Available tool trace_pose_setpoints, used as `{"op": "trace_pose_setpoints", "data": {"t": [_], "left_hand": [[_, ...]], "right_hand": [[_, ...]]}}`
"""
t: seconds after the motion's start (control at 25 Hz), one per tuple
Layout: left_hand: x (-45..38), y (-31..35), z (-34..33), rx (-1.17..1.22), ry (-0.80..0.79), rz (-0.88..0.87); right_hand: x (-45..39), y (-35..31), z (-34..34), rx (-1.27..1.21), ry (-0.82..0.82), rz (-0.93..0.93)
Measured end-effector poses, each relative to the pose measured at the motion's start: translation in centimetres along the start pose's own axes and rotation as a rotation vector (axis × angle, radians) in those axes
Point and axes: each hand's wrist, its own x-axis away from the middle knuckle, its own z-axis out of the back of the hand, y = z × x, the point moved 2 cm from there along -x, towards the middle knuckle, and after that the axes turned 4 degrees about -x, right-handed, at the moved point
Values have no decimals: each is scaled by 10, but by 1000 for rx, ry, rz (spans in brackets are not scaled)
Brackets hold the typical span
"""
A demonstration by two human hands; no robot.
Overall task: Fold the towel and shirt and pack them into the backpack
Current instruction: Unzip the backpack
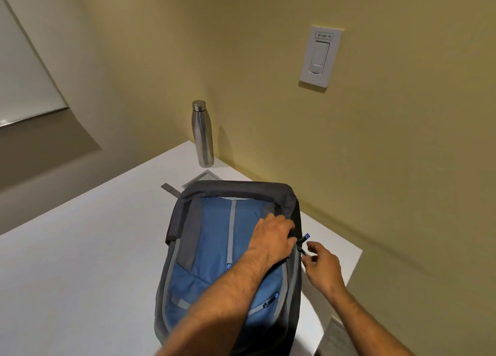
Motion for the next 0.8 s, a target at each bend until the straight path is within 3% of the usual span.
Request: {"op": "trace_pose_setpoints", "data": {"t": [0.4,0.6,0.8], "left_hand": [[-52,18,-27,-199,-236,43],[-60,24,-35,-219,-319,34],[-66,24,-32,-228,-342,22]], "right_hand": [[-13,11,5,110,-46,309],[-24,18,6,-160,-21,141],[-18,19,15,63,-84,494]]}}
